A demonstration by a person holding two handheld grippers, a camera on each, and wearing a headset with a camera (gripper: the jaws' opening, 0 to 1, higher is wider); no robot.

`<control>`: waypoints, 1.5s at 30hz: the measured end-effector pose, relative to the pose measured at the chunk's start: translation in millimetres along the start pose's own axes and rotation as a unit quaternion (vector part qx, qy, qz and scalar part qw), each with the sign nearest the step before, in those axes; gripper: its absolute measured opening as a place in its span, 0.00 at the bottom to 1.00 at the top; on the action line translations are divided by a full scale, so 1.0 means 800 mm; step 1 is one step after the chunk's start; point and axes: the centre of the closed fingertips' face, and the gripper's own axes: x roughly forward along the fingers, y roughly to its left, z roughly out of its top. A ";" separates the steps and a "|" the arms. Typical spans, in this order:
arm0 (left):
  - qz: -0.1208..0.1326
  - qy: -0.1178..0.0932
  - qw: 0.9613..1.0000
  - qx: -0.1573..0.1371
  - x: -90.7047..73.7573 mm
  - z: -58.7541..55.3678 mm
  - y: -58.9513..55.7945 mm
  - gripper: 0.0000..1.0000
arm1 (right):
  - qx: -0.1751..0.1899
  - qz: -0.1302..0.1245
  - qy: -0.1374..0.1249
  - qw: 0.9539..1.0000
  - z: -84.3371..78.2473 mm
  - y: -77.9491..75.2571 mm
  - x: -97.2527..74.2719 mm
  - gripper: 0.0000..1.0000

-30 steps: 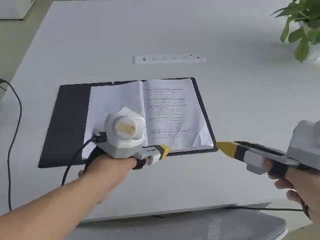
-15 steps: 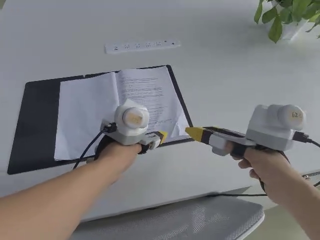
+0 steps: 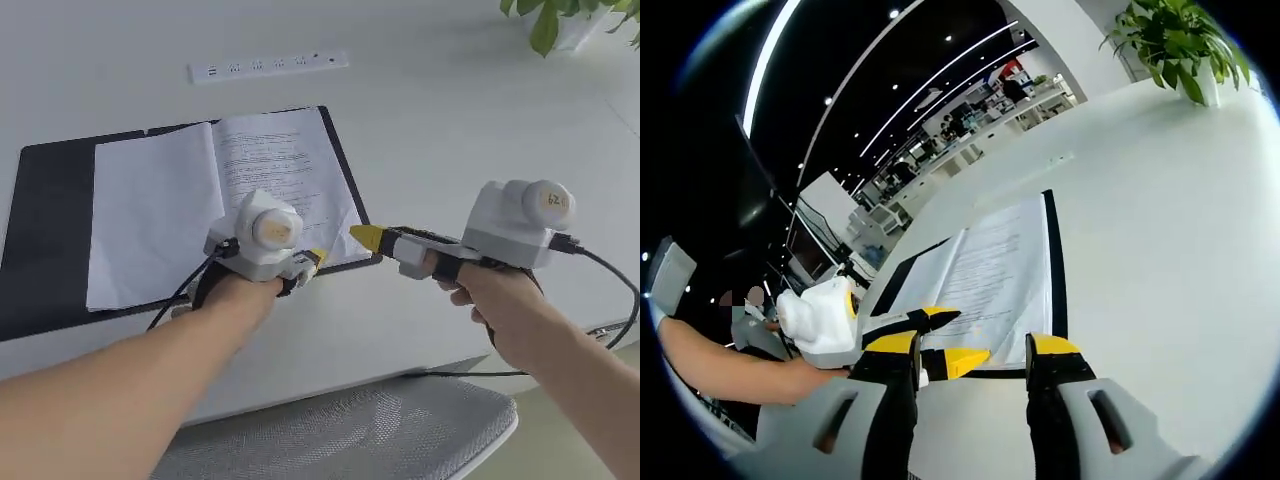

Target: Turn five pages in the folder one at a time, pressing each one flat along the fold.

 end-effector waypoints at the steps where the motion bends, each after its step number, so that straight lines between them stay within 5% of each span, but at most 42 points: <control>1: -0.001 0.000 1.000 0.000 0.000 0.000 0.000 0.49 | 0.002 -0.001 0.004 1.000 -0.002 -0.001 0.002 0.41; 19: -0.024 -0.005 1.000 0.002 0.004 0.000 -0.003 0.40 | -0.006 0.004 0.012 1.000 -0.014 -0.011 0.022 0.39; 30: -0.022 -0.006 1.000 0.003 0.003 0.002 0.009 0.18 | -0.001 0.002 0.012 1.000 -0.025 -0.018 0.026 0.38; 45: -0.024 -0.001 1.000 -0.017 -0.006 0.003 0.009 0.10 | -0.002 0.001 0.019 1.000 -0.023 -0.021 0.045 0.36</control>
